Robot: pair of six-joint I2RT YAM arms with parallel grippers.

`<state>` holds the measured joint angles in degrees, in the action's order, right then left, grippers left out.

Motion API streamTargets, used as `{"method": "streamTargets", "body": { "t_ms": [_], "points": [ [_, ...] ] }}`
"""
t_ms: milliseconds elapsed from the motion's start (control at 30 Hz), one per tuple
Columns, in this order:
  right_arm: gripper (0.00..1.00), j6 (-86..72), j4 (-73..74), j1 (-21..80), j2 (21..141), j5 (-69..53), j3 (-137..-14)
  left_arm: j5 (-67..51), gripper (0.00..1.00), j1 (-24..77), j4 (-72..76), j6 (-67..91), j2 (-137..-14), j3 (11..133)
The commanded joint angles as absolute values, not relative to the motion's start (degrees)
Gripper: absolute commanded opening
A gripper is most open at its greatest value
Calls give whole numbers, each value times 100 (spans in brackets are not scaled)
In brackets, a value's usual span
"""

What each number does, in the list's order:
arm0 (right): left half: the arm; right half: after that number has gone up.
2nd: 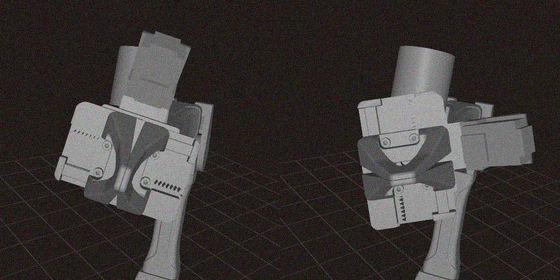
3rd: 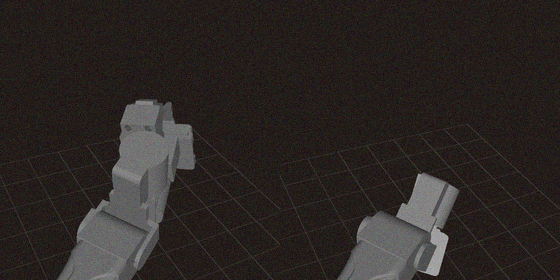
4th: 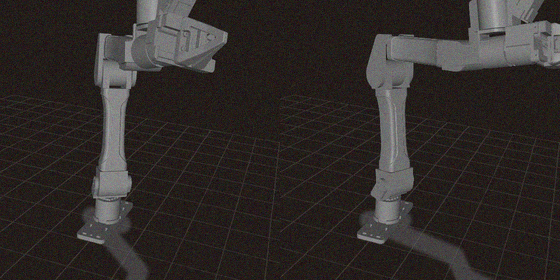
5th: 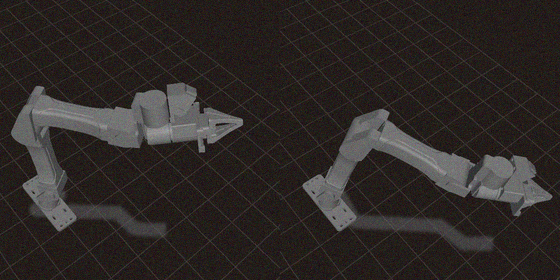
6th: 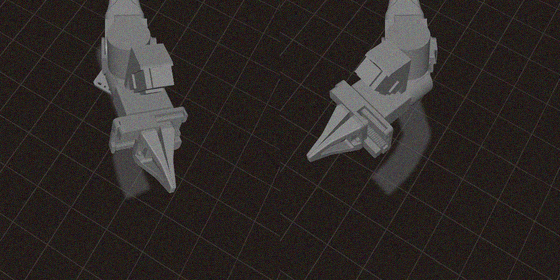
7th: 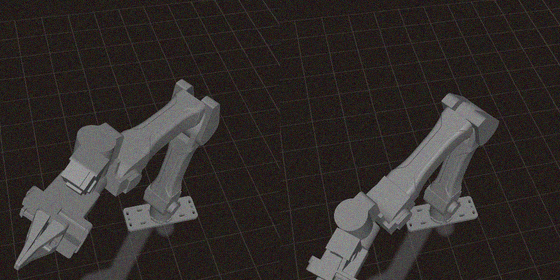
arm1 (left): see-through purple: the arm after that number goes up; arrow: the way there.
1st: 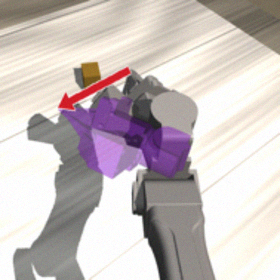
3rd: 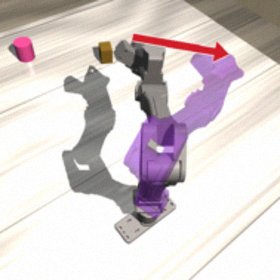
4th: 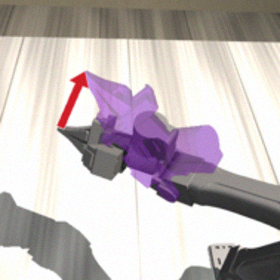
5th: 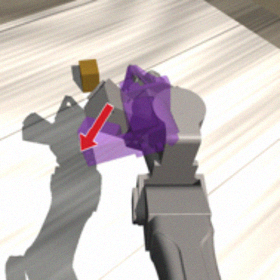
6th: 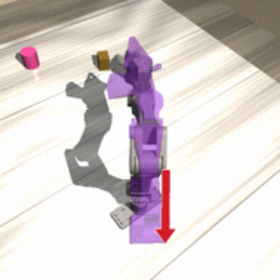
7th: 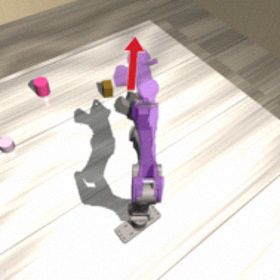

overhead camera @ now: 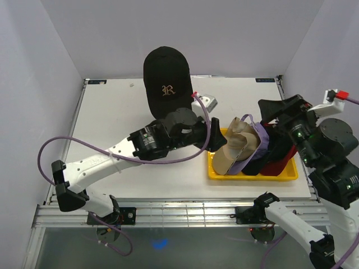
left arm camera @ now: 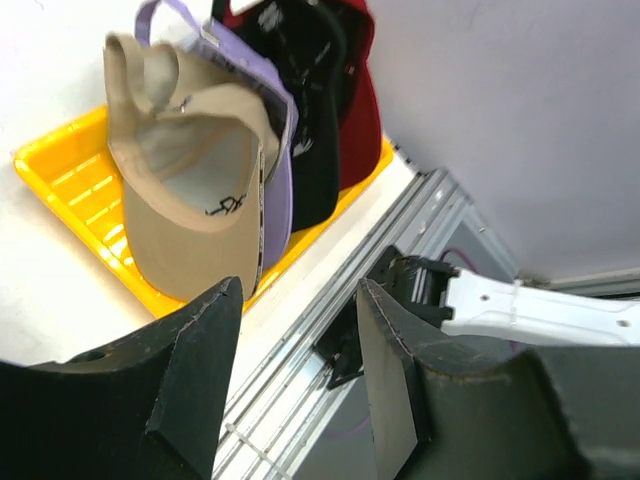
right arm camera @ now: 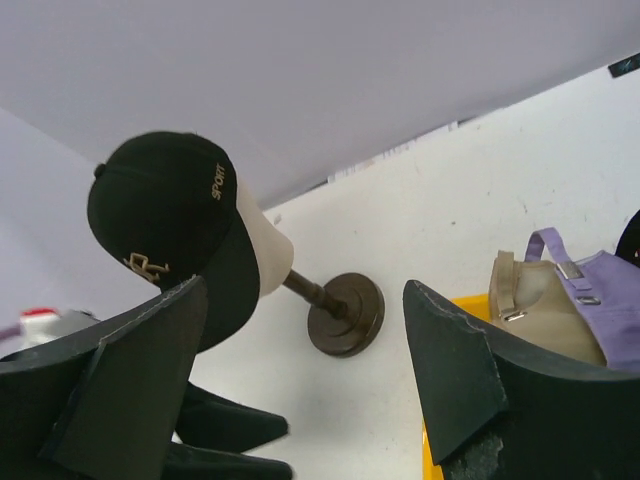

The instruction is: Stack the hats

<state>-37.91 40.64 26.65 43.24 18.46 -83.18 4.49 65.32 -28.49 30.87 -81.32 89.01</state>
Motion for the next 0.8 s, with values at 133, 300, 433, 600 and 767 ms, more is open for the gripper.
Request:
{"method": "streamTargets", "body": {
  "t_ms": [133,300,433,600,767],
  "points": [
    [84,-3709,4087,2689,4087,2724,-8639,1985,58,7514,-2566,3199,-8691,8429],
    [84,-3683,4078,2689,4104,2567,-8649,2092,58,7708,-2575,3208,-9463,8463],
    [84,-3683,4078,2681,4087,2496,-8604,2250,58,7805,-2803,3147,-10105,8797],
    [84,-3683,4078,2689,4069,2391,-8604,2426,57,7822,-2874,3032,-10555,9070],
    [84,-3674,4078,2689,4078,2347,-8604,2443,57,7822,-2883,2848,-10994,9290]
  ]
}}
